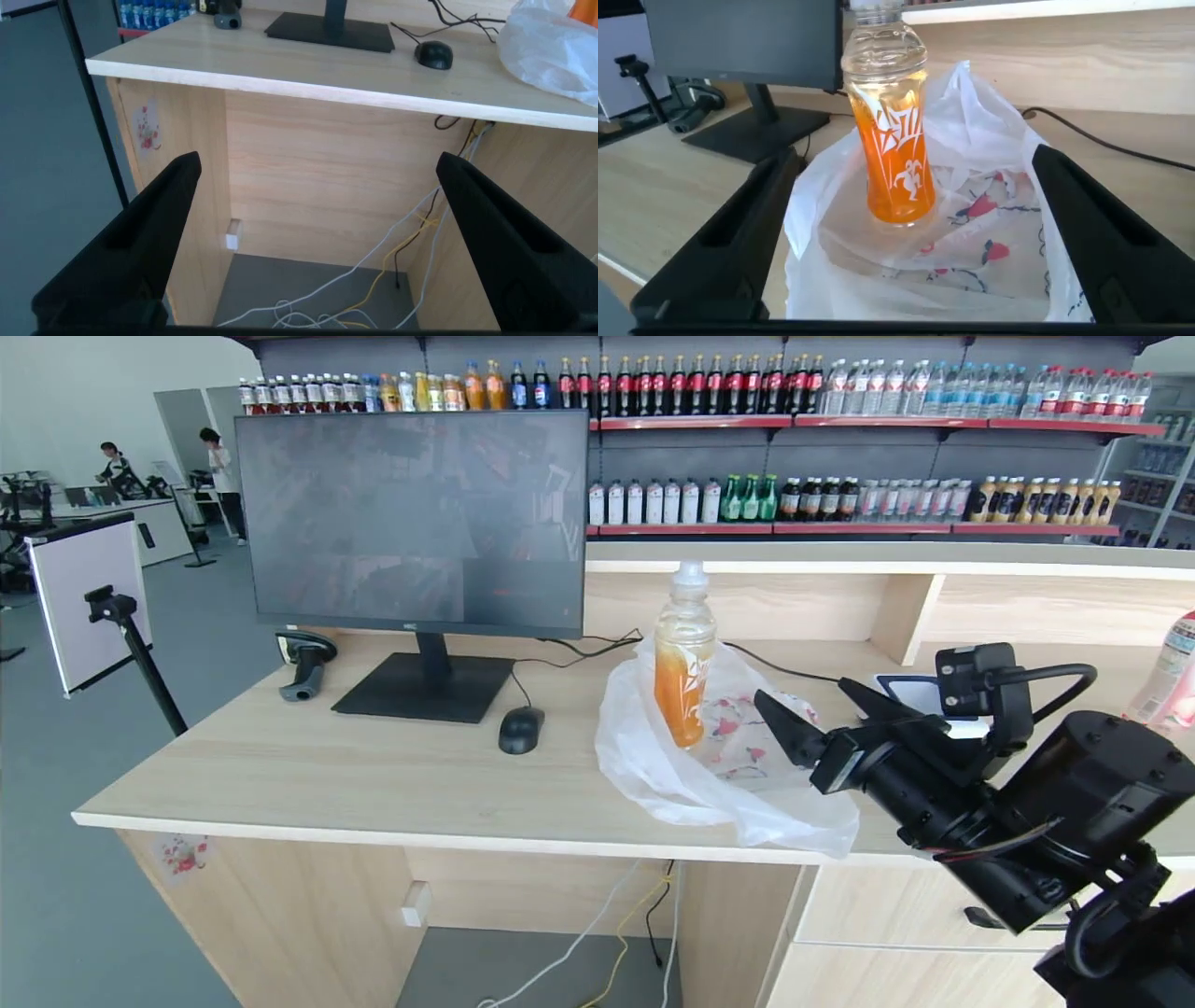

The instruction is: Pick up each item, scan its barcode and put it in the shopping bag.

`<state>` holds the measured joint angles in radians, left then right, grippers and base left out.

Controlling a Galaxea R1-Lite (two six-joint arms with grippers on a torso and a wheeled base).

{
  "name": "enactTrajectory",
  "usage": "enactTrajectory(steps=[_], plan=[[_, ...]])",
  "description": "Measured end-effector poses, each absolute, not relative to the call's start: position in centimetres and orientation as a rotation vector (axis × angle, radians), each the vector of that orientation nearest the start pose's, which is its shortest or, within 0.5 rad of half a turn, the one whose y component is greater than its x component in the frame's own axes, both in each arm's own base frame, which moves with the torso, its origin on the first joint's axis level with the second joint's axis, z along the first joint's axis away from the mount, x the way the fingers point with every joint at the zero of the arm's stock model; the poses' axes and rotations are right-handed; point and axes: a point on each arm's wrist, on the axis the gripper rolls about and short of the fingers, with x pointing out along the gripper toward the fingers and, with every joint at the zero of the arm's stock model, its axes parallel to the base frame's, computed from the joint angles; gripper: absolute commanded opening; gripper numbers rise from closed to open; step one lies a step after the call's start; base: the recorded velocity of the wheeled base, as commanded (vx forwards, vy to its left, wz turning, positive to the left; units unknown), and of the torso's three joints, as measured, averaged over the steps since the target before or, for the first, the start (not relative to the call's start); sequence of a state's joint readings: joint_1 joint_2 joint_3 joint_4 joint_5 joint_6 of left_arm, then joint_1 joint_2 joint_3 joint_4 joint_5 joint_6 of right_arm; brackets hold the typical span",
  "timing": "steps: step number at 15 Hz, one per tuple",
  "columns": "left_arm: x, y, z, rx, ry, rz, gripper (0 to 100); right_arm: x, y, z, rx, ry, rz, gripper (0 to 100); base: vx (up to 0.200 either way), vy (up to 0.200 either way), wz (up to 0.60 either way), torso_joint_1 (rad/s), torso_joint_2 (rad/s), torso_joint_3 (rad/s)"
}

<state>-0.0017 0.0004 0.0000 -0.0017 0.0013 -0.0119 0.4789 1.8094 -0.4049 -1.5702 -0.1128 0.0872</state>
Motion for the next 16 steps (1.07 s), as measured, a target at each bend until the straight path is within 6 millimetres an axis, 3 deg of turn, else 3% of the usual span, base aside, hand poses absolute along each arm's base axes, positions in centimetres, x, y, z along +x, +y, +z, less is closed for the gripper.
enactTrajectory(steps=[3, 6, 16], plan=[[-2.28, 0.01, 7.56, -0.011, -0.001, 0.0, 100, 24.66, 11.74, 15.05, 0.138, -0.149, 0.348, 100, 0.0, 0.0, -0.6, 0.009, 0.0, 0.002], [-2.28, 0.01, 7.56, -0.012, 0.0, -0.001, 100, 24.55, 11.74, 15.09, 0.135, -0.151, 0.349, 100, 0.0, 0.0, 0.0, 0.0, 0.0, 0.0], [-2.28, 0.01, 7.56, -0.021, 0.0, 0.003, 100, 24.22, 12.22, 15.21, 0.129, -0.155, 0.37, 100, 0.0, -0.2, 0.0, 0.003, 0.0, 0.002]])
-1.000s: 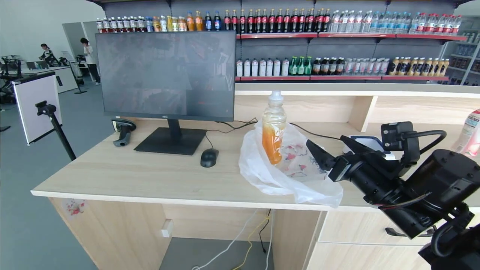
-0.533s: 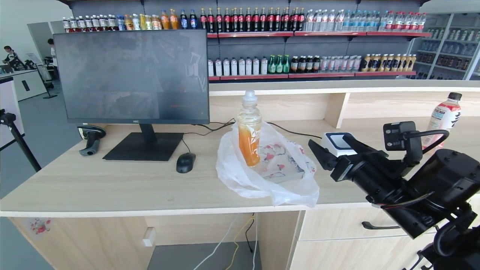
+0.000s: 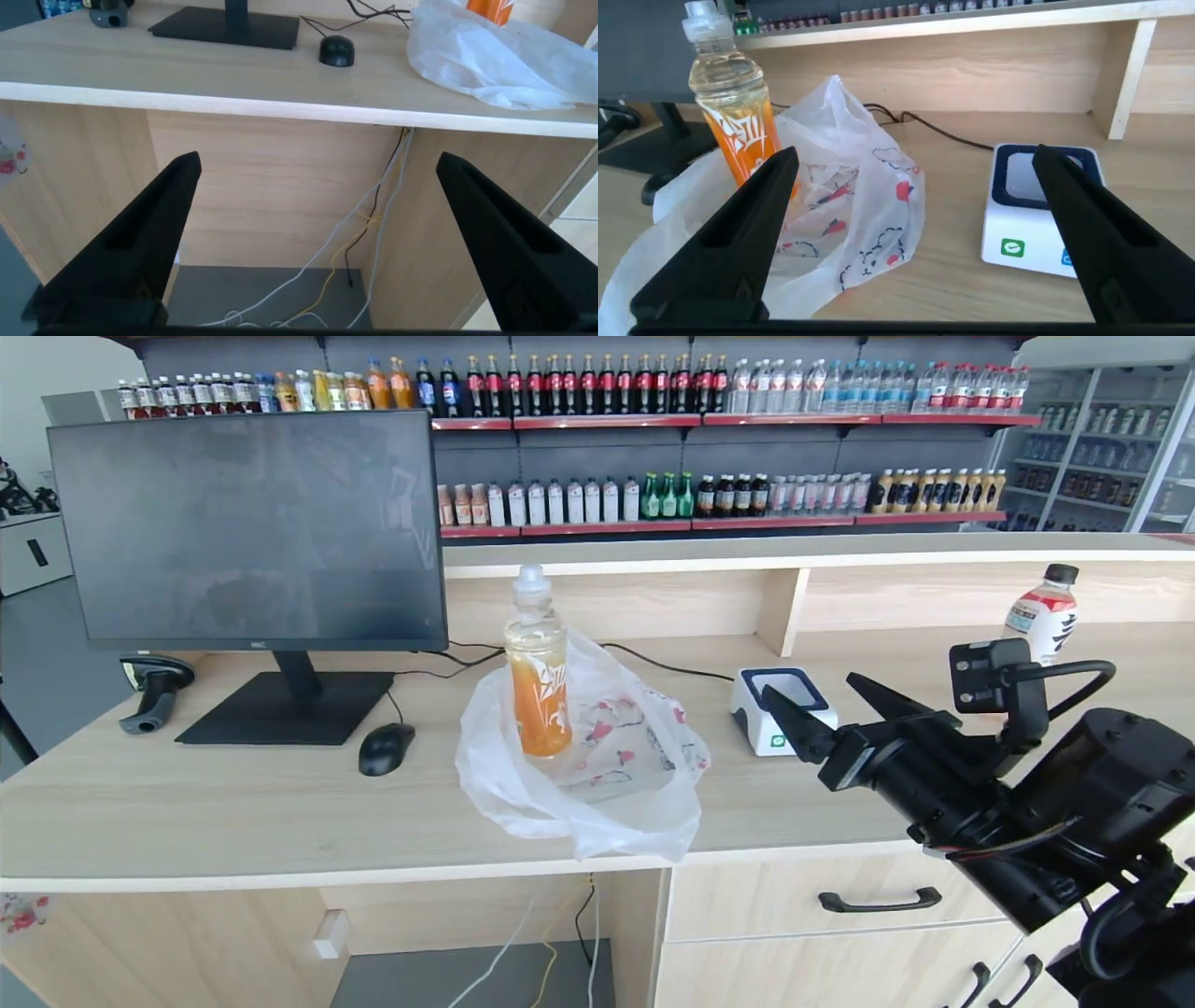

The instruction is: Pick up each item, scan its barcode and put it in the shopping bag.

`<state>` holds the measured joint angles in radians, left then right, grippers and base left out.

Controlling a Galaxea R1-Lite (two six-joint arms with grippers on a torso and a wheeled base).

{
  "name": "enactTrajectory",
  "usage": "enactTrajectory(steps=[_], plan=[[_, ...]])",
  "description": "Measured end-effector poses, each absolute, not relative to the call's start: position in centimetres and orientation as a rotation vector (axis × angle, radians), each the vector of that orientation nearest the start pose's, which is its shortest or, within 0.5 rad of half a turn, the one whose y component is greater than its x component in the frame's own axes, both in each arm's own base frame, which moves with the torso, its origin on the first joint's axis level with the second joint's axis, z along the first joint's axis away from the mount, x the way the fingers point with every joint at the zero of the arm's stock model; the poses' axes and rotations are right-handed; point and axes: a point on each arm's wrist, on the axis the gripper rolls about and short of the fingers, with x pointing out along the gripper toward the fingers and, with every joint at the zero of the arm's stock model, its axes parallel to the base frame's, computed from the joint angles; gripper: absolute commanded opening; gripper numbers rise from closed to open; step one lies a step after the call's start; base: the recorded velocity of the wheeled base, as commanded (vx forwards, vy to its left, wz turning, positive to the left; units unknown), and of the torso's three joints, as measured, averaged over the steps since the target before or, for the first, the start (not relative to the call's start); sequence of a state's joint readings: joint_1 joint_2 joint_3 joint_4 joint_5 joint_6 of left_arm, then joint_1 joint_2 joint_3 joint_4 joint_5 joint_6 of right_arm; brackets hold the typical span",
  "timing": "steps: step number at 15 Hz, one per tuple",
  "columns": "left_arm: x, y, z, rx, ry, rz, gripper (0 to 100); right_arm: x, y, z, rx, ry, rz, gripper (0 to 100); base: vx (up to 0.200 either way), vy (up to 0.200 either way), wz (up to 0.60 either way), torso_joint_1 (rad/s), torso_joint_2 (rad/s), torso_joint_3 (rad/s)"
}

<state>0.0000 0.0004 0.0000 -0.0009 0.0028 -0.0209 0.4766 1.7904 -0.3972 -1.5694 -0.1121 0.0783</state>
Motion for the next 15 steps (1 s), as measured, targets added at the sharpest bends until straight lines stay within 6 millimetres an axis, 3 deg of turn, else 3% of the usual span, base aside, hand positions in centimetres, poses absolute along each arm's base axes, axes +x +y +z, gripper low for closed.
enactTrajectory(steps=[15], plan=[[-2.28, 0.01, 7.56, -0.035, -0.001, 0.004, 100, 23.46, 12.8, 14.85, 0.124, -0.135, 0.402, 100, 0.0, -0.2, 0.0, 0.003, 0.0, 0.002]])
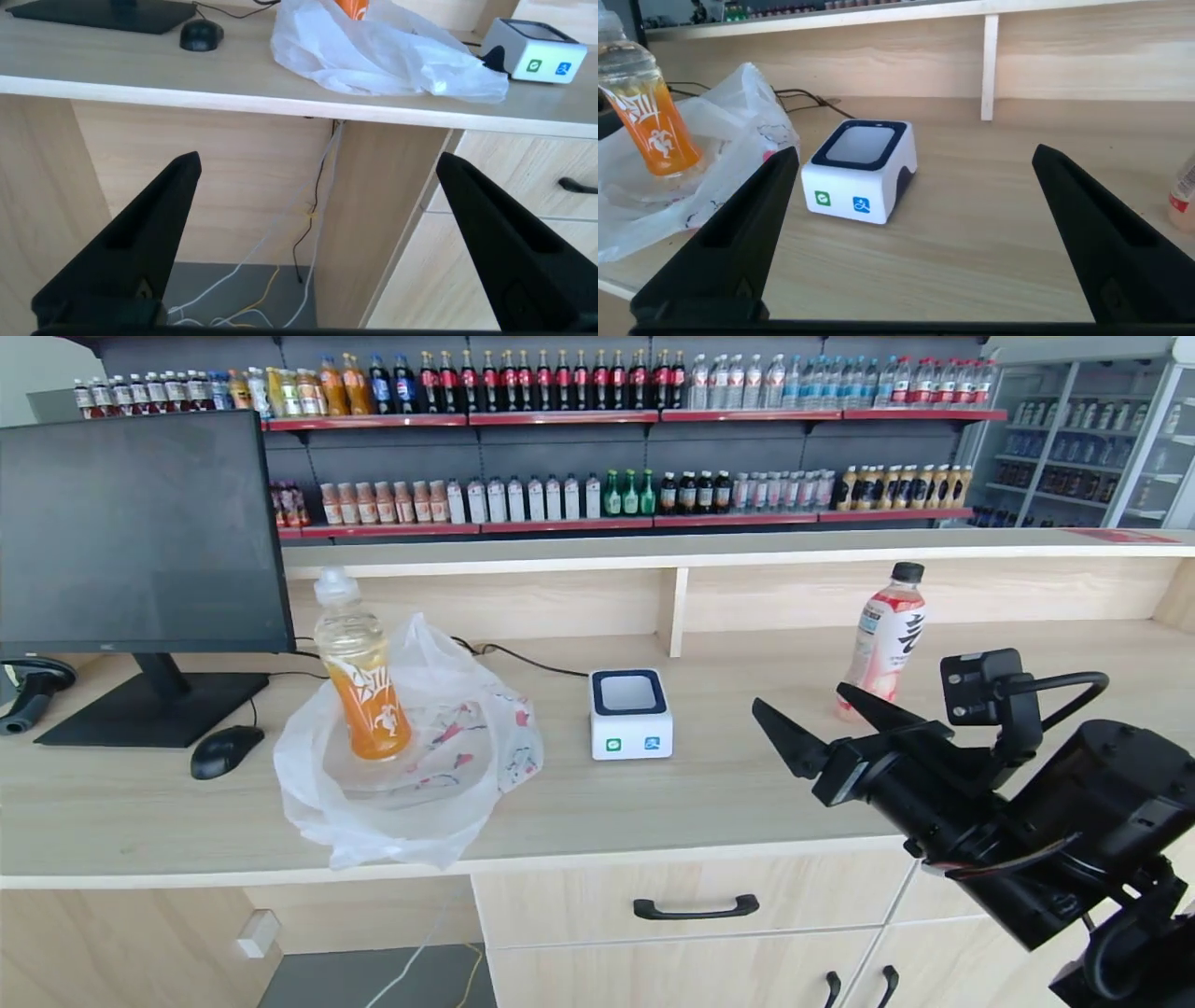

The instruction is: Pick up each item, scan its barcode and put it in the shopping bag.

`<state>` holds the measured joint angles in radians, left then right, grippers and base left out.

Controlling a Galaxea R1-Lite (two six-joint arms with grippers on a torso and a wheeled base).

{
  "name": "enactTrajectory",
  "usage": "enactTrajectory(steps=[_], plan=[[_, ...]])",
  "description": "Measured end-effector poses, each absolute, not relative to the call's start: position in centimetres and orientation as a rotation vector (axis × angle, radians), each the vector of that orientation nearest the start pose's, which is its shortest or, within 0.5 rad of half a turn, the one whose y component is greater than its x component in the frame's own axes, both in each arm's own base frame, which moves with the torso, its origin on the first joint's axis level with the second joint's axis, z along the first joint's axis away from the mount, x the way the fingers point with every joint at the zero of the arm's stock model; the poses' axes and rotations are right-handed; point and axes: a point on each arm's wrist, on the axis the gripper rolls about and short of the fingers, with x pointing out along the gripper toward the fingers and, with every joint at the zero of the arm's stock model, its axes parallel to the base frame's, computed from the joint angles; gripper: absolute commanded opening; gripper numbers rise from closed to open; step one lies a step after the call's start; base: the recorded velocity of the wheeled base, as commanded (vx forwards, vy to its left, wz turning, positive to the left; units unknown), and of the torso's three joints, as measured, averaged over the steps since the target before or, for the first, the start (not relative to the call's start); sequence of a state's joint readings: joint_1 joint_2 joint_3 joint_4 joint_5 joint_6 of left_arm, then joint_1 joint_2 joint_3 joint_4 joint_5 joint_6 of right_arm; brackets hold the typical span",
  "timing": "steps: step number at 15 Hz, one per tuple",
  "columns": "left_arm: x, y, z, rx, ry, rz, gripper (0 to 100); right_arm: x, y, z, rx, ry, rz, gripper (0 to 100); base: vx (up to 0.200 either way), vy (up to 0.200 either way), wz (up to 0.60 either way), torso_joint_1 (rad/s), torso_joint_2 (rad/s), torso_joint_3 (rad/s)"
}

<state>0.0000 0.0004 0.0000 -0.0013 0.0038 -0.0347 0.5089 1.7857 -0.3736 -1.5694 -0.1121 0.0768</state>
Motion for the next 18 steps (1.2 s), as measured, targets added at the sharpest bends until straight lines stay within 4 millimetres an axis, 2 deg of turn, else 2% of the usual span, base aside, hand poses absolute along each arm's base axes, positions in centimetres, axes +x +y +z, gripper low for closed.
enactTrajectory(steps=[6, 17, 18], plan=[[-2.28, 0.01, 7.56, -0.035, -0.001, 0.004, 100, 23.29, 12.95, 14.69, 0.122, -0.128, 0.41, 100, 0.0, -0.2, 0.0, 0.001, 0.0, 0.004], [-2.28, 0.01, 7.58, -0.03, -0.002, 0.002, 100, 22.97, 12.59, 14.0, 0.111, -0.096, 0.402, 100, 0.0, 0.0, 0.0, 0.0, 0.0, 0.0], [-2.28, 0.01, 7.58, -0.03, -0.002, 0.003, 100, 22.93, 12.5, 13.92, 0.11, -0.092, 0.4, 100, 0.2, 0.0, 0.0, 0.002, 0.0, -0.002]])
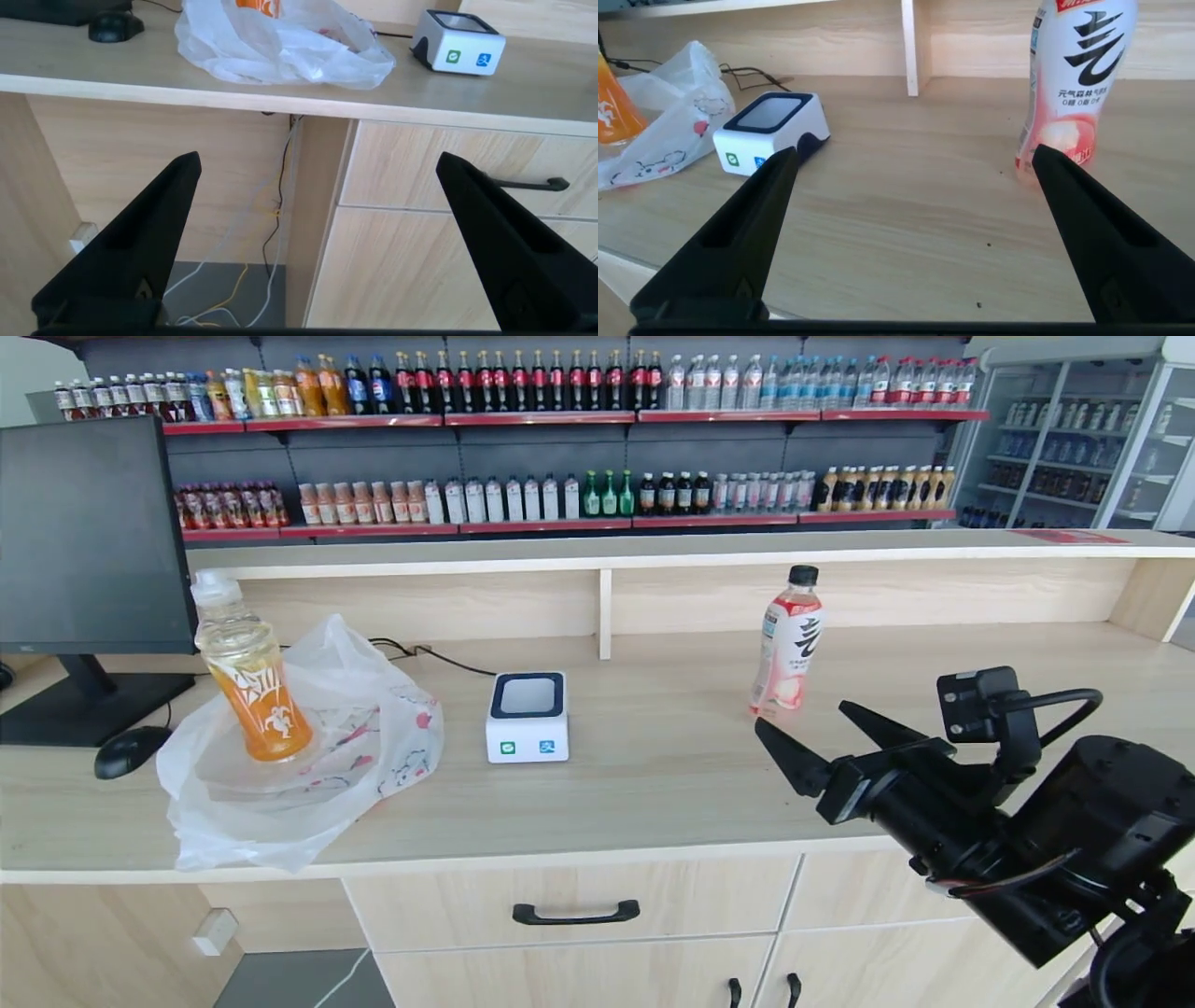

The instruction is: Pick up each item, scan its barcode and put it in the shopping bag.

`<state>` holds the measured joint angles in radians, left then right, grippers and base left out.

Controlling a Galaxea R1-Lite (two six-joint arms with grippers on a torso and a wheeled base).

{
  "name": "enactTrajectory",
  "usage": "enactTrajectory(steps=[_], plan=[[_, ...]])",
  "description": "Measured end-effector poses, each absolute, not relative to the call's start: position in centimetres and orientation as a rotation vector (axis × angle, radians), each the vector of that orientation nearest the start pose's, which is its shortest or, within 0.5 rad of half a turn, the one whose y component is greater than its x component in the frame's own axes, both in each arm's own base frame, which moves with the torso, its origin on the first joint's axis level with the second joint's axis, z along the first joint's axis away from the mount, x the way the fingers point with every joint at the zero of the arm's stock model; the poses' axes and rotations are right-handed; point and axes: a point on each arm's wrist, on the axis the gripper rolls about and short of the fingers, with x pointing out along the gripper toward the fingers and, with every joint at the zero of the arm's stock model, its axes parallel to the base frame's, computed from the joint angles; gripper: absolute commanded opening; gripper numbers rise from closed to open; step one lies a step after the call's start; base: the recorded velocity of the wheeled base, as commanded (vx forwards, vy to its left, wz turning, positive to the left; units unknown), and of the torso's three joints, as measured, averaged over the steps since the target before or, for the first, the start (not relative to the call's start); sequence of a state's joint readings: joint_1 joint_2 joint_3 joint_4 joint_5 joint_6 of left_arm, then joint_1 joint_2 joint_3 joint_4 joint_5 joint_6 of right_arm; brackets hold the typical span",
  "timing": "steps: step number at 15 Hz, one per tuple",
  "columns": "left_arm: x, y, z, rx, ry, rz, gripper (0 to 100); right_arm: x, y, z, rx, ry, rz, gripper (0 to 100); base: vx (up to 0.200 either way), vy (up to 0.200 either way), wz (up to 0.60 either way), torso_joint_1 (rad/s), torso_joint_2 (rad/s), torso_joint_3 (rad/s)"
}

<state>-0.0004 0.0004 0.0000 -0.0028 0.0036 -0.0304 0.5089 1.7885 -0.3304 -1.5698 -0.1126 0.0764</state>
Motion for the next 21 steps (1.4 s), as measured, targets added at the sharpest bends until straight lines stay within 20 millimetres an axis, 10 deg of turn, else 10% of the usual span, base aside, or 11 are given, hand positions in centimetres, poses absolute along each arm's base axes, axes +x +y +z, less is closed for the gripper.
enactTrajectory(steps=[9, 21], plan=[[-2.3, 0.0, 7.6, -0.031, -0.004, 0.003, 100, 22.5, 11.2, 13.4, 0.069, -0.067, 0.361, 100, 0.067, 0.0, 0.0, -0.003, 0.0, 0.001], [-2.3, 0.0, 7.7, -0.022, -0.013, 0.002, 100, 28.7, 10.9, 11.7, 0.067, -0.069, 0.261, 100, 0.0, 0.0, 0.0, 0.0, 0.0, 0.0]])
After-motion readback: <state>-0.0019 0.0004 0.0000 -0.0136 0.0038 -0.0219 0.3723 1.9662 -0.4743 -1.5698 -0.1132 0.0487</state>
